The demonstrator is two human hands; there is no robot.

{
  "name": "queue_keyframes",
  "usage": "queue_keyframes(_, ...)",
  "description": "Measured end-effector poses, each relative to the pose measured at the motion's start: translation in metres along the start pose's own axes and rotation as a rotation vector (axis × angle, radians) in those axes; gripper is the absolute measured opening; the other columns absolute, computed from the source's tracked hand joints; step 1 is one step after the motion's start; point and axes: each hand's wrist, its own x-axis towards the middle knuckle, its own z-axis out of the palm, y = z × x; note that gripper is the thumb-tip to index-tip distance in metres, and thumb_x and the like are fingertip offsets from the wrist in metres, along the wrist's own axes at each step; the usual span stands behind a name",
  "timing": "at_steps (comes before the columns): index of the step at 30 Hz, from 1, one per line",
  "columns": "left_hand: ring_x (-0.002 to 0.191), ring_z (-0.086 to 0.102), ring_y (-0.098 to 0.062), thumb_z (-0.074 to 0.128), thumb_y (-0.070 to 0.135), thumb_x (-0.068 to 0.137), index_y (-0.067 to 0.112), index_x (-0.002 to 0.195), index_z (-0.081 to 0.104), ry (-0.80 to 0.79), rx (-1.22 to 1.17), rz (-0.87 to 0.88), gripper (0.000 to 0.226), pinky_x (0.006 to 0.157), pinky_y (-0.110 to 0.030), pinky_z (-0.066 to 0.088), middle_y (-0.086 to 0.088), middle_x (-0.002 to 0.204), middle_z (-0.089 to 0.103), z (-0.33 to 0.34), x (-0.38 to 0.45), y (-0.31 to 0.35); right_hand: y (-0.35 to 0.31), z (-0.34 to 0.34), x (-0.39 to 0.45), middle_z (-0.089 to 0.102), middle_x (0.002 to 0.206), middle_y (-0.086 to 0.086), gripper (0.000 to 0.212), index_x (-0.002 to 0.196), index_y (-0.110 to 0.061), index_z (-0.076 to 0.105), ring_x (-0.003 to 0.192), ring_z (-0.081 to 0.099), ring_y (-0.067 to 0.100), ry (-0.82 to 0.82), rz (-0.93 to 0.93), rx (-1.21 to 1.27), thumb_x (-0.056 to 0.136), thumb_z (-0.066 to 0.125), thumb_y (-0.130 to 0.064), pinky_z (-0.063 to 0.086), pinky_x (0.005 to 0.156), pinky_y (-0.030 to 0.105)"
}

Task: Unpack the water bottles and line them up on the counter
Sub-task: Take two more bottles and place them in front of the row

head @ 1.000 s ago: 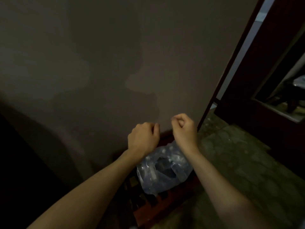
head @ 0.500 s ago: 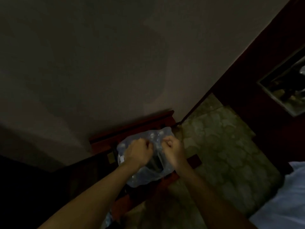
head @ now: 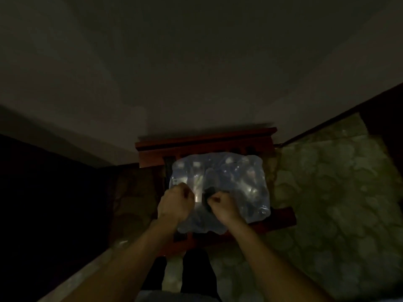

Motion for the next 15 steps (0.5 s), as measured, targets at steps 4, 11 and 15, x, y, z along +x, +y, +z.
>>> queue_keyframes(4,0.088,0.064,-0.025,0.051,0.017,0.097,0.008,0.111,0.061,0.076,-0.103,-0.154,0.019,0.074,-0.035,0.054,-0.014,0.107,0.064,0.013,0.026,-0.025,0.01,0.016,0.031,0.064,0.076,0.017,0.026,0.064,-0.013,0.054,0.072,0.061,0.029,-0.055,0.039,-0.098,0.09,0.055,-0.017,0.046,0.061,0.031)
queue_keyframes(11,0.101,0.066,-0.029,0.058,0.019,0.096,0.008,0.121,0.061,-0.003,-0.091,-0.269,0.028,0.088,-0.045,0.058,-0.014,0.116,0.065,0.04,0.052,-0.067,0.023,0.054,0.073,0.05,0.066,-0.001,0.028,0.066,-0.014,0.053,0.063,0.049,0.013,-0.168,0.128,-0.025,0.089,0.067,-0.022,0.038,0.061,0.022)
queue_keyframes(15,0.105,0.067,-0.027,0.055,0.014,0.098,0.007,0.122,0.063,0.014,-0.11,-0.236,0.027,0.088,-0.036,0.057,-0.014,0.12,0.067,0.047,0.062,-0.081,0.025,0.072,0.086,0.063,0.094,0.008,0.025,0.102,-0.01,0.061,0.083,0.058,0.021,-0.202,0.171,0.008,0.085,0.07,-0.027,0.041,0.071,0.026)
